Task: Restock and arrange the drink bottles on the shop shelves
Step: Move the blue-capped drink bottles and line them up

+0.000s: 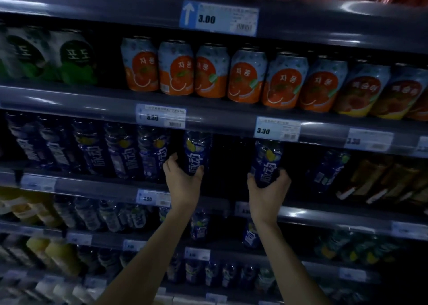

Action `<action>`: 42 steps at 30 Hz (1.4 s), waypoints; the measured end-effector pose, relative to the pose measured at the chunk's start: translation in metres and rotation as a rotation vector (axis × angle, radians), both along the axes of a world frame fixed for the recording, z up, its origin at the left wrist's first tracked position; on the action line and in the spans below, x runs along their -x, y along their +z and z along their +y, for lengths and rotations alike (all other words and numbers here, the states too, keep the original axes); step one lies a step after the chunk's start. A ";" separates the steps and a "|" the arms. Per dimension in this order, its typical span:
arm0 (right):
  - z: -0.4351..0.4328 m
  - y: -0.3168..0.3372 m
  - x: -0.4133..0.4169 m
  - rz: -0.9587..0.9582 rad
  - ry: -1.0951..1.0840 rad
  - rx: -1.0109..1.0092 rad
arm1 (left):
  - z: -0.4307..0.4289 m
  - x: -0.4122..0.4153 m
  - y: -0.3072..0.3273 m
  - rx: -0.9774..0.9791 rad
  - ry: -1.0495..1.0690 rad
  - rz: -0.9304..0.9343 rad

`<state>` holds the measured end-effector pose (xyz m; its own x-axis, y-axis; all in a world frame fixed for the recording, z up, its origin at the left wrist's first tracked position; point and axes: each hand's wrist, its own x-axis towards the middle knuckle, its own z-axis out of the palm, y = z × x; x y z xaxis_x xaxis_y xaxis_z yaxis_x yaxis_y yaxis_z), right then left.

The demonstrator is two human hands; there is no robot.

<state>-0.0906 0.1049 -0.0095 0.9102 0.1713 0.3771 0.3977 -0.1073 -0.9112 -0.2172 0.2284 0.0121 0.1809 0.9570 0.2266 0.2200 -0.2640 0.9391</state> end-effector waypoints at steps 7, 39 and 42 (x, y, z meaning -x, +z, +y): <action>0.007 0.001 -0.007 0.025 -0.061 -0.004 | 0.015 0.000 -0.006 0.068 -0.107 -0.058; 0.012 0.001 0.009 0.039 0.053 0.067 | 0.005 -0.005 -0.013 -0.054 -0.096 0.125; 0.016 -0.002 0.016 -0.003 0.033 0.100 | 0.002 -0.005 -0.013 -0.080 -0.093 0.130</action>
<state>-0.1067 0.1214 -0.0110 0.9021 0.2382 0.3598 0.4057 -0.1839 -0.8953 -0.2126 0.2300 -0.0007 0.3005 0.9146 0.2706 0.3099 -0.3619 0.8792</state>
